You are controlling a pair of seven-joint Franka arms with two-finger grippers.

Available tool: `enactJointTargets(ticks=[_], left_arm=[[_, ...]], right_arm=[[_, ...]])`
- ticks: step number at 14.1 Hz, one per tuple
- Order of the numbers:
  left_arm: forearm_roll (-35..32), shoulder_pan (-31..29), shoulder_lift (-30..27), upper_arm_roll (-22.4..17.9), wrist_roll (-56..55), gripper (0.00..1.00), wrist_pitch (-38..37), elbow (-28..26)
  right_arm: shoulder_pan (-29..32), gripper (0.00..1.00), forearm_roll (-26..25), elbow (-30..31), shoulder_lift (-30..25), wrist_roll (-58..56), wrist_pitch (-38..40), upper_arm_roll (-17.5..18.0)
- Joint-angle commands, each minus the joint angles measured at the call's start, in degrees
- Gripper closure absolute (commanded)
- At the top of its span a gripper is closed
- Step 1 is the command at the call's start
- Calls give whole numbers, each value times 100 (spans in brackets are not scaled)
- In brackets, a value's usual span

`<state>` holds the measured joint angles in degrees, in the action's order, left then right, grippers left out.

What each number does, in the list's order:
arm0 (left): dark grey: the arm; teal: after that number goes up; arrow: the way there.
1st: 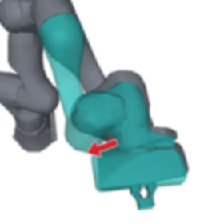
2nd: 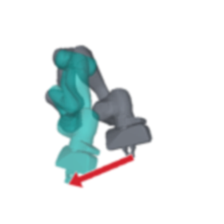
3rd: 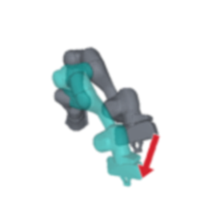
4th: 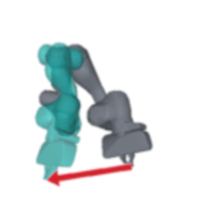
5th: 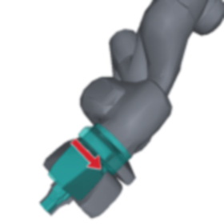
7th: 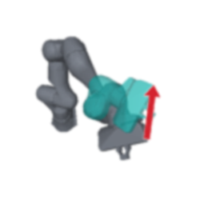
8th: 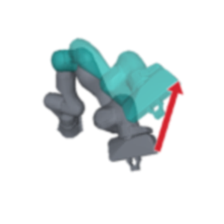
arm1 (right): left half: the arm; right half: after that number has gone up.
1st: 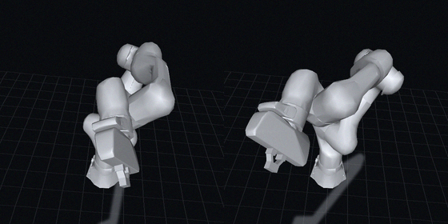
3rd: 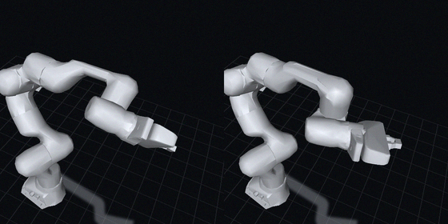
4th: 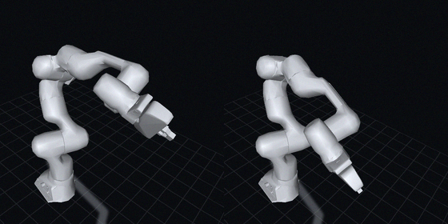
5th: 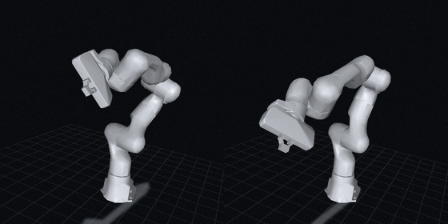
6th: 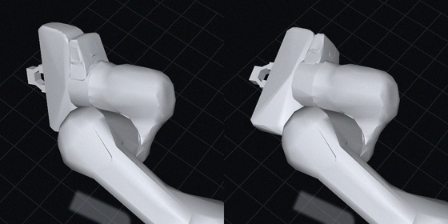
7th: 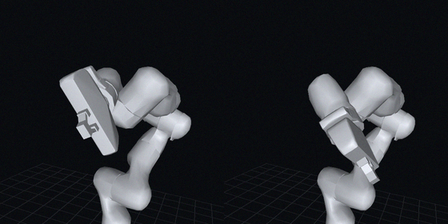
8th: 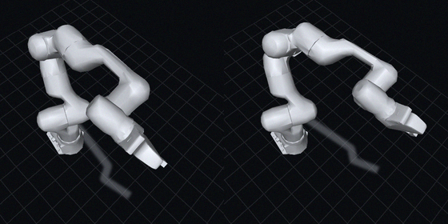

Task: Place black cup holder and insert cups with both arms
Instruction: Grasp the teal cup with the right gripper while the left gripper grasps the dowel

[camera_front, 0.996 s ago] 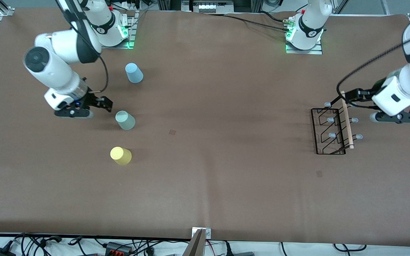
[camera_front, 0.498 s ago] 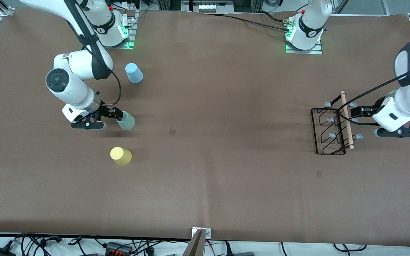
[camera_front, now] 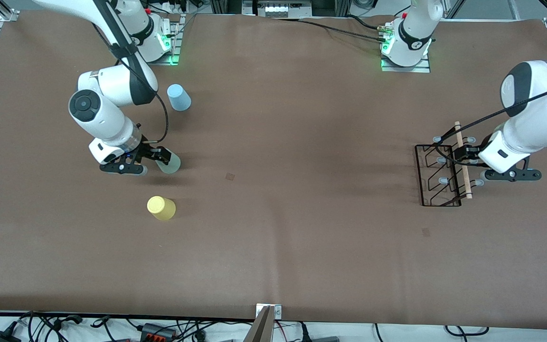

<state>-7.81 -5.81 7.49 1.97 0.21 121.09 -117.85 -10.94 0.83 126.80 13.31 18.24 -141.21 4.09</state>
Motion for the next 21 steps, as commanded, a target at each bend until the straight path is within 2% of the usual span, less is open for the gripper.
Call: enactJointTargets(ticks=[1,6,8,11,15,18,20,21], left_arm=[[-28,-122,-274,67,14,7,703,-650],[-19,-192,-274,76,-12,11,1013,-907],[-11,-192,-274,76,-3,24,1013,-933],[-10,-192,-274,76,-12,51,1013,-933],[16,-192,-257,76,23,70,995,-933],[16,-192,-257,76,32,89,978,-924],[16,-183,-265,76,23,93,960,-872],[16,-174,-274,85,23,94,943,-837]], right_arm=[[-224,0,49,29,145,215,-212,-40],[-155,0,-4,328,181,101,-548,-57],[-136,0,-21,381,181,92,-556,-57],[-119,0,-39,512,181,92,-722,-66],[-119,0,-39,715,199,92,-943,-57],[-119,0,-39,724,216,92,-943,-66],[-119,0,-39,724,234,92,-943,-57],[-119,20,-39,724,234,110,-935,-57]])
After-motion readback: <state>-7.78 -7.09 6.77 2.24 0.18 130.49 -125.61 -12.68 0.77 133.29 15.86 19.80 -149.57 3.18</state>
